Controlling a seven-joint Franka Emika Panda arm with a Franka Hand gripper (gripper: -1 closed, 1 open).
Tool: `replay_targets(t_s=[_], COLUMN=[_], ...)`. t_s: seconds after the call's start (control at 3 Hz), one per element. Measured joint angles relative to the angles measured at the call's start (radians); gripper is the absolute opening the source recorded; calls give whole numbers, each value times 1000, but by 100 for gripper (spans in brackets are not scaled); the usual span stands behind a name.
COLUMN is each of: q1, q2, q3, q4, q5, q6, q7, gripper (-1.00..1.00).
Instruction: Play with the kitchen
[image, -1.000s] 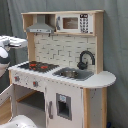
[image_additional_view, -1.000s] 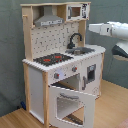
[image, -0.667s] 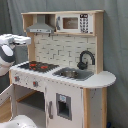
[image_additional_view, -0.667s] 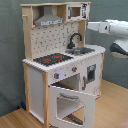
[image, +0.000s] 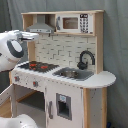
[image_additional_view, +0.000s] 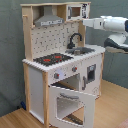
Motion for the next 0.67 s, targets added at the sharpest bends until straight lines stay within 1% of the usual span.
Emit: replay_targets(t_s=[0.33,0.67], q1=[-45,-97], q2=[71,144], q3=[19,50], q4=[60,130], q5=[0,0], q6=[15,28], q7=[-28,-53], gripper=[100,100])
